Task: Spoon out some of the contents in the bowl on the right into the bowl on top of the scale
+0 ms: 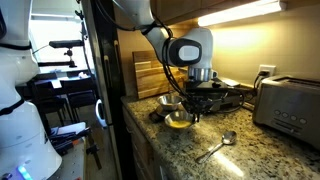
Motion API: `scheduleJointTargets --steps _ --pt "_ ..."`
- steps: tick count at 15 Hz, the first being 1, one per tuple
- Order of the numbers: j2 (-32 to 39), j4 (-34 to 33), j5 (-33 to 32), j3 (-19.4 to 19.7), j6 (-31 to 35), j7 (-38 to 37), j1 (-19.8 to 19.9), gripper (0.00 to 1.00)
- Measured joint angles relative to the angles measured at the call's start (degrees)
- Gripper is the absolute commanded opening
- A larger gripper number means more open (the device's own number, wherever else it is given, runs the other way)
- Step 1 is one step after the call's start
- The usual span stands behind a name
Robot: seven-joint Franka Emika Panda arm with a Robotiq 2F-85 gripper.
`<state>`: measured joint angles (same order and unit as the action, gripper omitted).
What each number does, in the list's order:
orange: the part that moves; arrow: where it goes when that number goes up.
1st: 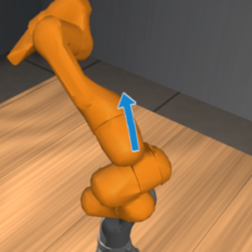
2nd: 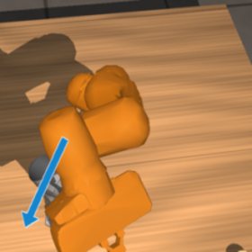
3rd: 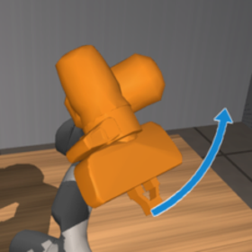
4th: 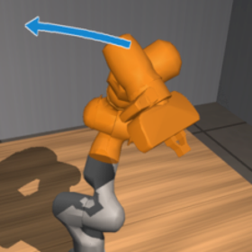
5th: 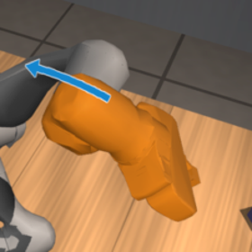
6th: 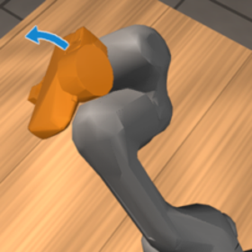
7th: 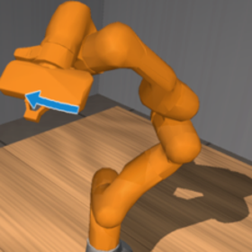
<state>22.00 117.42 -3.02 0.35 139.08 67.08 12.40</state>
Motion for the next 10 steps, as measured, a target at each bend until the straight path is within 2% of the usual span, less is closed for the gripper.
scheduleJointTargets --steps 7,8,10 --pt "1.31 -1.95 0.00 -2.12 -0.09 17.35 -0.09 0.08" --pt "1.32 -1.95 0.01 -2.44 -0.11 19.62 -0.10 0.37" --pt "1.40 -1.91 0.06 -2.98 -0.04 23.39 -0.12 0.46"
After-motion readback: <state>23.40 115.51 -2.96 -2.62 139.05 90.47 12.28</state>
